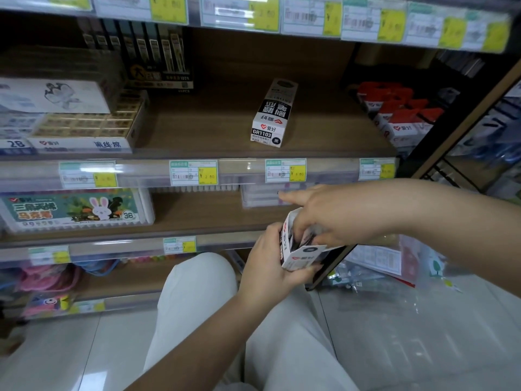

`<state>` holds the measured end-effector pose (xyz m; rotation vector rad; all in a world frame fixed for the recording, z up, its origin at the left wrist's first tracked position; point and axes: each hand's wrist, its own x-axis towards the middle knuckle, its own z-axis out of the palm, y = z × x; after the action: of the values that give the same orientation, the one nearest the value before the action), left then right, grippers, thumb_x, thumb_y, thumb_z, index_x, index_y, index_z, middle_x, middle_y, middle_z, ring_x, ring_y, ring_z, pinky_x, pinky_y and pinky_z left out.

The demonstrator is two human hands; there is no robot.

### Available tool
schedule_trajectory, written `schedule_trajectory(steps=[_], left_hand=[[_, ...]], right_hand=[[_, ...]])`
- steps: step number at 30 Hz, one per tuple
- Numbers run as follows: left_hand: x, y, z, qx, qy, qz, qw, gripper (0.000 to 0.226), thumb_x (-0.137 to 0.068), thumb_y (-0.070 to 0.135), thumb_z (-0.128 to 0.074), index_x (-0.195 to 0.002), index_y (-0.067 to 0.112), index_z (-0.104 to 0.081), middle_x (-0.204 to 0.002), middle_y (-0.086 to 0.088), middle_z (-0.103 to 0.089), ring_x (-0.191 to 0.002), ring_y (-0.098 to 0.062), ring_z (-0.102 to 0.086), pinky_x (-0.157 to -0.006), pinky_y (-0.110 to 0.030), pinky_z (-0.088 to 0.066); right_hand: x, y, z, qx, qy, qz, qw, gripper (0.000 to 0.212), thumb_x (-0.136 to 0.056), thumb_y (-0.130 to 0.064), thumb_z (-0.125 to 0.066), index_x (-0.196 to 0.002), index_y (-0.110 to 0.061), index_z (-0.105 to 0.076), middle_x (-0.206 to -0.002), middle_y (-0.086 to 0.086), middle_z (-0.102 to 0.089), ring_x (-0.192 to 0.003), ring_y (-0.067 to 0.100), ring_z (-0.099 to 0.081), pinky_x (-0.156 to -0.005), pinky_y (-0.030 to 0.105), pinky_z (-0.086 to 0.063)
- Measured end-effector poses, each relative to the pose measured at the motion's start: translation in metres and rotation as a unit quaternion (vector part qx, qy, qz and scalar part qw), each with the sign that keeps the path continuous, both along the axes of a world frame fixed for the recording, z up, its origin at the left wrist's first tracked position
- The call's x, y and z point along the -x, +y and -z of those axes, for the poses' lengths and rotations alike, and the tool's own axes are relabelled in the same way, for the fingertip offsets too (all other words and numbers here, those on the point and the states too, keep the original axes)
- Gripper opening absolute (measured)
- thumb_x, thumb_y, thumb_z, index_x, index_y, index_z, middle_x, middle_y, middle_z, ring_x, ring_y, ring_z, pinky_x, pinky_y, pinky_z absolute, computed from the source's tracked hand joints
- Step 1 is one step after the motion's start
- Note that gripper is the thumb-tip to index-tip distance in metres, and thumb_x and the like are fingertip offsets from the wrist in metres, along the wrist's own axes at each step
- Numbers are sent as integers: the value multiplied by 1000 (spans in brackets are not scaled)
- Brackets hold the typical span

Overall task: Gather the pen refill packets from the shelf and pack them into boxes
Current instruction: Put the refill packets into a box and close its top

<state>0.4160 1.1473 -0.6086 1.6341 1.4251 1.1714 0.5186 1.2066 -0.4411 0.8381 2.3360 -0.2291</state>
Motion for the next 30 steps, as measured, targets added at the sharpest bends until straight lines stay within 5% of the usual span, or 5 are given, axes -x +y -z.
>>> schedule_trajectory(steps=[6, 15, 21, 27, 30], left_hand=[[3, 1, -6, 18, -24, -17, 999, 62, -54, 58, -65, -106, 33, -40, -94, 22, -54, -91, 1, -53, -67, -11, -39], [1, 1, 1, 20, 0, -5, 1000, 61, -57, 57, -68, -106, 32, -41, -100, 11, -60, -94, -7, -58, -70, -25, -46], [4, 3, 2, 14, -26, -24, 999, 50, -57, 54, -70, -93, 44, -36, -87, 21, -55, -85, 2, -57, -61, -10, -38], [7, 2, -1, 16, -31, -22, 999, 51, -55, 57, -67, -94, 43, -37, -92, 18, -58, -87, 1, -56, -64, -16, -41], [6, 3, -2, 16, -25, -15, 999, 52, -56, 57, -66, -96, 45, -36, -96, 17, -58, -90, 1, -55, -67, -14, -41]], right_hand=[[2, 15, 0, 14, 77, 8, 997, 30, -95, -26, -49, -90, -2, -67, -131, 11, -52, -121, 33, -48, -96, 44, -41], [7, 21, 9, 29, 58, -1, 998, 15, -87, -17, -58, -82, -12, -71, -112, 11, -66, -114, 30, -56, -91, 44, -47], [20, 16, 32, -86, 63, -105, 989, 17, -80, -13, -53, -68, -14, -64, -88, 13, -68, -81, 30, -63, -81, 46, -53], [20, 17, 21, -72, 72, -105, 989, 17, -84, -7, -53, -80, 0, -68, -137, 4, -51, -120, 23, -50, -90, 37, -44], [19, 20, 17, -61, 66, -74, 993, 19, -81, -7, -56, -88, 6, -68, -137, 8, -52, -118, 29, -52, -92, 41, -44]])
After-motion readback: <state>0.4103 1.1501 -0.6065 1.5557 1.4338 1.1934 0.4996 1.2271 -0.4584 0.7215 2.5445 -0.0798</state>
